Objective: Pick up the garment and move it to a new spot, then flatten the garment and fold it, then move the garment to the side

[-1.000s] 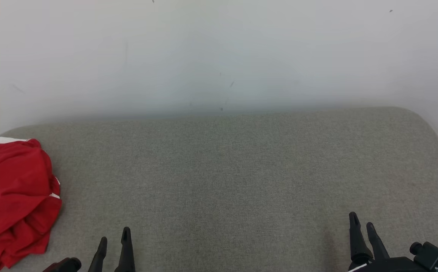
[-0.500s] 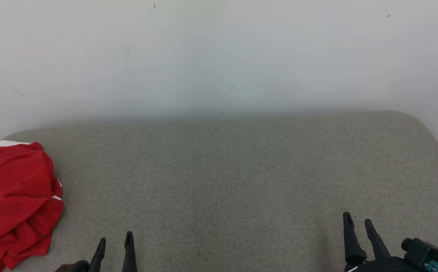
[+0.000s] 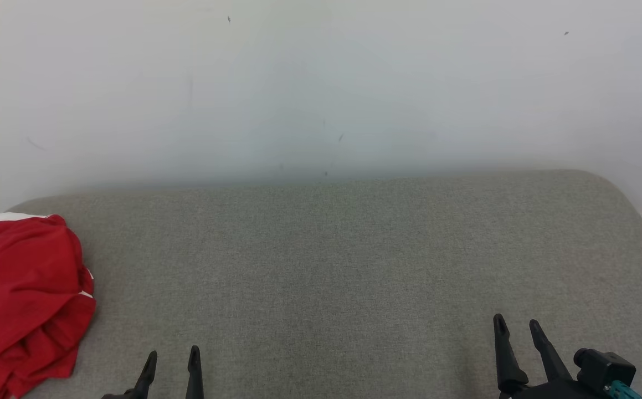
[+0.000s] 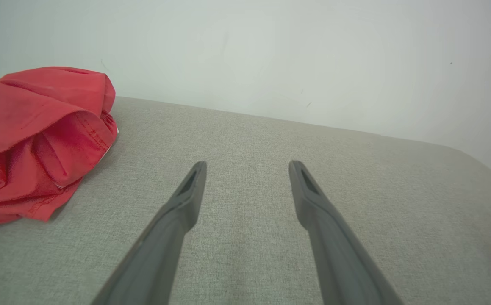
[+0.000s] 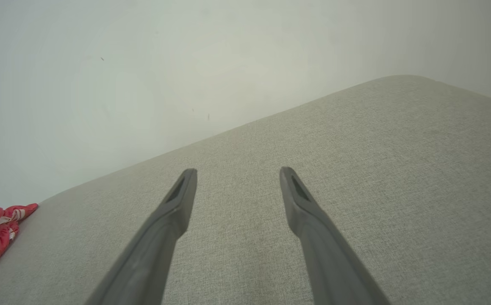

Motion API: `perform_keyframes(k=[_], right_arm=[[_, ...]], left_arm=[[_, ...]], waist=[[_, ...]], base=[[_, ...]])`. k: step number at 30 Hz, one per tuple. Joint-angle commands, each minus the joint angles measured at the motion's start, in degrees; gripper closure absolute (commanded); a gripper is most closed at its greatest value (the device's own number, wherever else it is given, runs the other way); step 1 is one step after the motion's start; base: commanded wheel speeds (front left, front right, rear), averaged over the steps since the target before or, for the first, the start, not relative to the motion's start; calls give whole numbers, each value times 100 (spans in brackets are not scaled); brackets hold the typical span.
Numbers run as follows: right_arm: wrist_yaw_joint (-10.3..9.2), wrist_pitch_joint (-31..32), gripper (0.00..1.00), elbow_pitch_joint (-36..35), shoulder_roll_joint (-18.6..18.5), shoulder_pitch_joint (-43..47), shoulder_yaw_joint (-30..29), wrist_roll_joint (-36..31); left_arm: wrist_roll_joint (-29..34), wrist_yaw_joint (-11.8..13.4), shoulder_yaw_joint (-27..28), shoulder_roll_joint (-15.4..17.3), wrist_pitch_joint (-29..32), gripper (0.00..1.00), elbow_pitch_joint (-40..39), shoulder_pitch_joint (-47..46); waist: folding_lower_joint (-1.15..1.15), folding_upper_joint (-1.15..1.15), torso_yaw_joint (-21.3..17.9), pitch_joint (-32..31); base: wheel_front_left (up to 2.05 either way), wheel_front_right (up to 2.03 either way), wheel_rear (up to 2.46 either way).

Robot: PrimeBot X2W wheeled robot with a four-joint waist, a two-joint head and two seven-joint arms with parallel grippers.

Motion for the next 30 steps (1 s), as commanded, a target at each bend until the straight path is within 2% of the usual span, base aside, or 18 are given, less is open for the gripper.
perform_keyframes(k=[1,30], right_arm=[[-9,-45,0,-23,-25,-46,35,-161],[-11,-335,0,148,-27,-19,193,-1410]], left_arm=[[167,28,-10,40,-65,0,-47,30],[1335,87,178,-21,-373,0,-178,336]], waist=[[0,0,-19,-15],[0,0,7,-196]], base=[[0,0,0],[0,0,0]])
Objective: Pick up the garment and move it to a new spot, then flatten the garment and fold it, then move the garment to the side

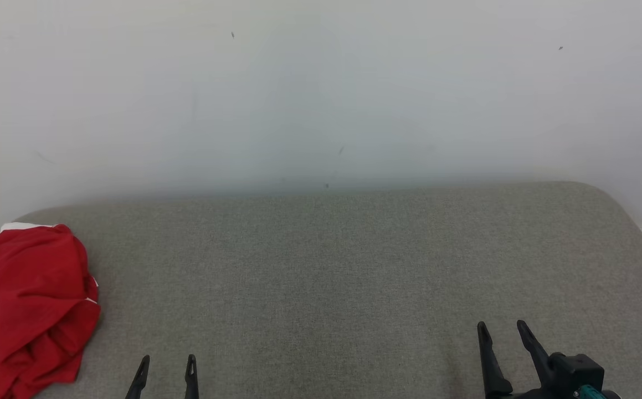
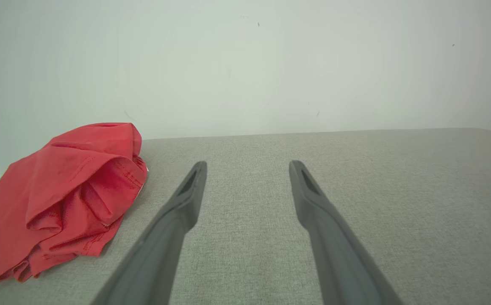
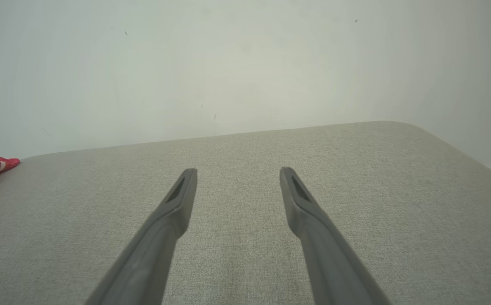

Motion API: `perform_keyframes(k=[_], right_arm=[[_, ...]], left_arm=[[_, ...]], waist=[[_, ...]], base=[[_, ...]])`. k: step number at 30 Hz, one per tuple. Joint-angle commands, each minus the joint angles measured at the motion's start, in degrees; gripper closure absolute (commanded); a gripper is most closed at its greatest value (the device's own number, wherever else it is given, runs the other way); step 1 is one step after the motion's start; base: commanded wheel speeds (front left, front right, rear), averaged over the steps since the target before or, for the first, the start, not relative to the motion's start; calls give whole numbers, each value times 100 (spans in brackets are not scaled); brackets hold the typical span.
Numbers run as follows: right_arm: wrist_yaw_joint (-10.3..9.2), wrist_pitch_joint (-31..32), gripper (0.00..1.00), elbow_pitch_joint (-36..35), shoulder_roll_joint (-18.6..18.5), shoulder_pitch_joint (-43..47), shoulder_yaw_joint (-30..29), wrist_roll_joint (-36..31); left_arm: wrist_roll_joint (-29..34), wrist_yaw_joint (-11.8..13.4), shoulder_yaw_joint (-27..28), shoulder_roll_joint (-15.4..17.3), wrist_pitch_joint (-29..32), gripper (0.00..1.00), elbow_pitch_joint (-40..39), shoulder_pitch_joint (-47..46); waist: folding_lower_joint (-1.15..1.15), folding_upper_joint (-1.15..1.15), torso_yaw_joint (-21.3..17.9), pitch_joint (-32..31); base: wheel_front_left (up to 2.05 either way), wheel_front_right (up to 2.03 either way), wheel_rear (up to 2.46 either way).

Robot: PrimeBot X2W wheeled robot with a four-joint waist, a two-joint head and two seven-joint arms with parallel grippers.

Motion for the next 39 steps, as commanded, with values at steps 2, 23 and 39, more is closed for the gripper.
perform_keyframes(k=[2,23,39], right_arm=[[-11,-54,0,5,-17,-20,27,-149],[-12,-57,0,98,-17,-33,126,-328],[-12,-170,0,167,-11,247,393,78]], left_arm=[[158,10,13,-16,-53,0,-40,106],[-167,-263,378,-254,-118,0,192,143],[-179,-362,750,-120,-118,0,316,243]], waist=[[0,0,-1,-18],[0,0,30,-77],[0,0,1876,-212]], base=[[0,0,0],[0,0,0],[0,0,0]])
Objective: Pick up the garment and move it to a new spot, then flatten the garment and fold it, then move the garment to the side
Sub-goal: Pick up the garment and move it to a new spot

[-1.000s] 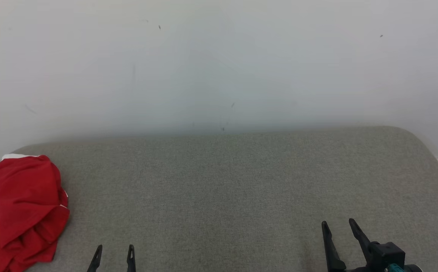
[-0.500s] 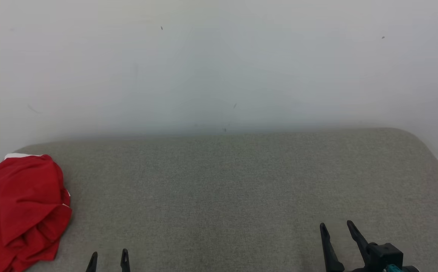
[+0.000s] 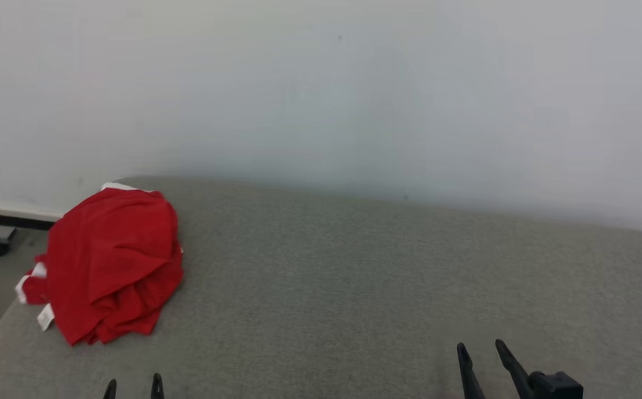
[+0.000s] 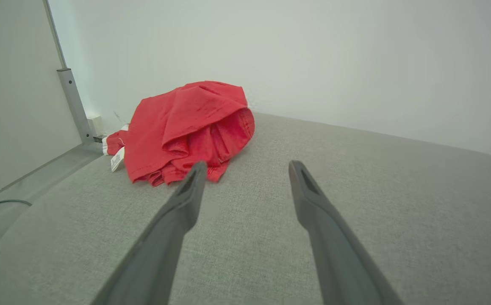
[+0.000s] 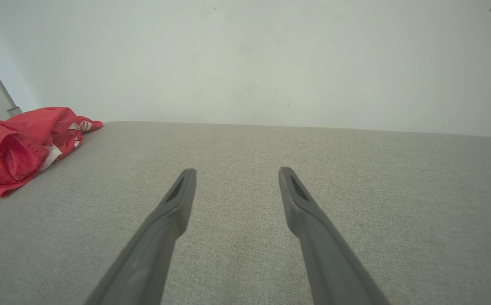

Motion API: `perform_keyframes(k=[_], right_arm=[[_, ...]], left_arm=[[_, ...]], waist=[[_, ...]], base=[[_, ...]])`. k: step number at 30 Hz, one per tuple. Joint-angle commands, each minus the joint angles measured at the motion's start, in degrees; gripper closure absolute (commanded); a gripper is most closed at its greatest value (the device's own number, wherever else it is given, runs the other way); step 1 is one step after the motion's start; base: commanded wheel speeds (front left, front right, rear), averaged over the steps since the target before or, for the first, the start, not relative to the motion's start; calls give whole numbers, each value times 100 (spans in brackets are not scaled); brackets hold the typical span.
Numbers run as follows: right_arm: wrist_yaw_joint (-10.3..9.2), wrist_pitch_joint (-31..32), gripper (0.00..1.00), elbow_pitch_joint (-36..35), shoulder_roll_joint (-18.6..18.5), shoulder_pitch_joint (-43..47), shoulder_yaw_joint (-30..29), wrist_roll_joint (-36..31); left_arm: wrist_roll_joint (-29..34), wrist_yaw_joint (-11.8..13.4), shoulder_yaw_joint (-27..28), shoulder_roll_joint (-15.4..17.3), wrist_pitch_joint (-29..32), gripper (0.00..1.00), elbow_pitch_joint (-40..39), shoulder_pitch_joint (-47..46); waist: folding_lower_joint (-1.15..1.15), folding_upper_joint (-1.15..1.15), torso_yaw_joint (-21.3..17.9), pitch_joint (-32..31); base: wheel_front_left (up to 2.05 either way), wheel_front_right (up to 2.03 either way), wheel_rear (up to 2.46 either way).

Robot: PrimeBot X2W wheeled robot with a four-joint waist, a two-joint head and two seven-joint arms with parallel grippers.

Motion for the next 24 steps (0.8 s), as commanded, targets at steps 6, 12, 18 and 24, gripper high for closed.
perform_keyframes(k=[6,12,18,24], right_arm=[[-12,-116,0,110,-1,-239,310,177],[-12,-178,0,335,-4,-573,582,252],[-12,-231,0,539,-4,-744,716,277],[-12,-259,0,610,-4,-764,693,164]], left_arm=[[-23,45,270,143,-19,0,-172,129],[-65,136,555,81,-19,0,-475,277],[-93,100,702,25,-19,0,-559,380],[-214,-112,592,23,57,0,-32,-67]], waist=[[0,0,1264,89],[0,0,1468,282],[0,0,1517,338],[0,0,1494,335]], base=[[0,0,0],[0,0,0],[0,0,0],[0,0,0]])
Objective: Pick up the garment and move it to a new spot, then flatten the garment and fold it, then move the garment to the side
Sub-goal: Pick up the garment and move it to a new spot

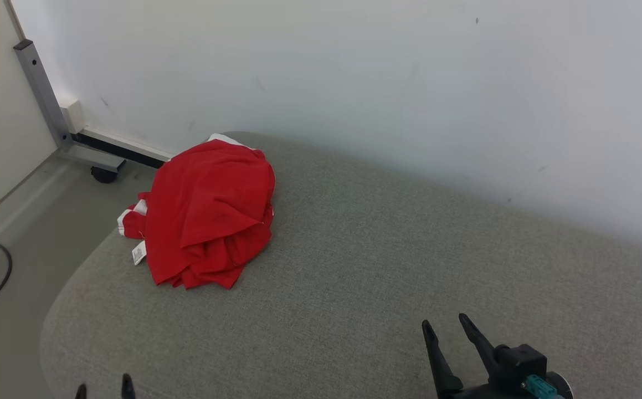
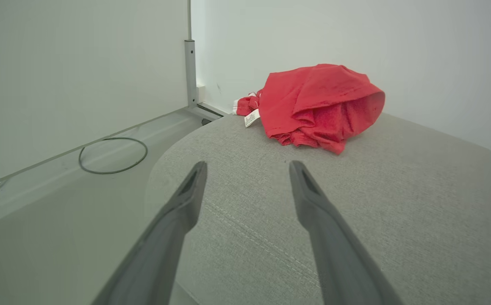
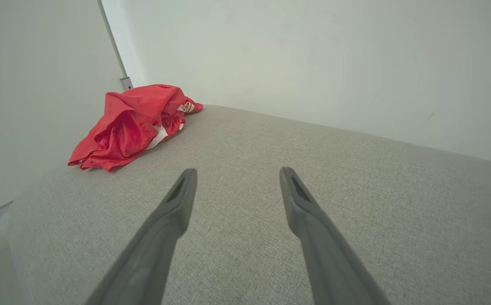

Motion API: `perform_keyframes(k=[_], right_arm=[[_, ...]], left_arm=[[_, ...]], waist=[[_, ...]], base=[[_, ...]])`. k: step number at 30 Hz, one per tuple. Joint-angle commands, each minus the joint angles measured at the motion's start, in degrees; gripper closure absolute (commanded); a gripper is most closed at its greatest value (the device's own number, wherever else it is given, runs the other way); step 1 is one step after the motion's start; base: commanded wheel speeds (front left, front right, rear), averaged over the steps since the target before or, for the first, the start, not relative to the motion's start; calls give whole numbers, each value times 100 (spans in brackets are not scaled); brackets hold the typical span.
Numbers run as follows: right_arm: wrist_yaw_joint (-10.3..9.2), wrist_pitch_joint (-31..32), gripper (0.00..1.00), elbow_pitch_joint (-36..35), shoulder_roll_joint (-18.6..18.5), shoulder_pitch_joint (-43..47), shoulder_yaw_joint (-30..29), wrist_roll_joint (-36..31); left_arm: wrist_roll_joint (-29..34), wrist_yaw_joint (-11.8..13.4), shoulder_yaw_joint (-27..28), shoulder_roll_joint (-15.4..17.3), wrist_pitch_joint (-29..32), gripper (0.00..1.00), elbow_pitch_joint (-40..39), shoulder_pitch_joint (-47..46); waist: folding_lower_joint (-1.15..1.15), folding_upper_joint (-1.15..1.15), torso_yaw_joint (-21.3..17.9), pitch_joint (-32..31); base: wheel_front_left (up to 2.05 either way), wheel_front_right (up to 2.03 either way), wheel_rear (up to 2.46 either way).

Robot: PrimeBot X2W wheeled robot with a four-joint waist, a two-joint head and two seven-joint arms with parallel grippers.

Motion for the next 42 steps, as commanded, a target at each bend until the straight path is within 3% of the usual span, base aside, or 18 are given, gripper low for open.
perform_keyframes(k=[1,9,13,20,29,32,38,39,40,42], right_arm=[[-12,-28,0,-7,-9,3,-60,-77],[-12,181,0,-438,-8,341,-254,-384],[-12,704,0,-1297,-24,322,-92,-832],[-12,1486,0,-2954,-428,644,-223,-1154],[-12,1890,0,-4312,-677,942,-352,-1170],[-12,1955,0,-4503,-699,1043,-359,-1152],[-12,1989,0,-4595,-680,1067,-396,-1109],[-12,1978,0,-4562,-664,1052,-370,-1095],[-12,1966,0,-4537,-648,1033,-338,-1085],[-12,1946,0,-4461,-630,980,-290,-1056]], left_arm=[[-38,-75,-83,51,116,0,179,-402],[-215,-364,-515,148,999,0,1405,-2172],[-492,-450,-410,312,1293,0,2026,-3067],[-830,-505,-322,456,1446,0,2802,-4445],[-1309,-528,-161,608,1824,0,3639,-5720],[-1464,-515,-91,654,2031,0,3904,-5913],[-1484,-261,-29,762,2155,0,4272,-6102],[-1462,-221,-25,784,2076,24,4287,-6114],[-1436,-219,-47,796,2040,100,4309,-6112],[-1392,-201,-78,845,1915,100,4326,-6124]], waist=[[0,0,2,16],[0,0,18,168],[0,0,-461,982],[0,0,-980,2272],[0,0,-1242,3135],[0,0,-1277,3248],[0,0,-1314,3272],[0,0,-1324,3242],[0,0,-1336,3220],[0,0,-1355,3146]], base=[[0,0,0],[0,0,0],[0,0,0],[0,0,0],[0,0,0],[0,0,0],[0,0,0],[0,0,0],[0,0,0],[0,0,0]])
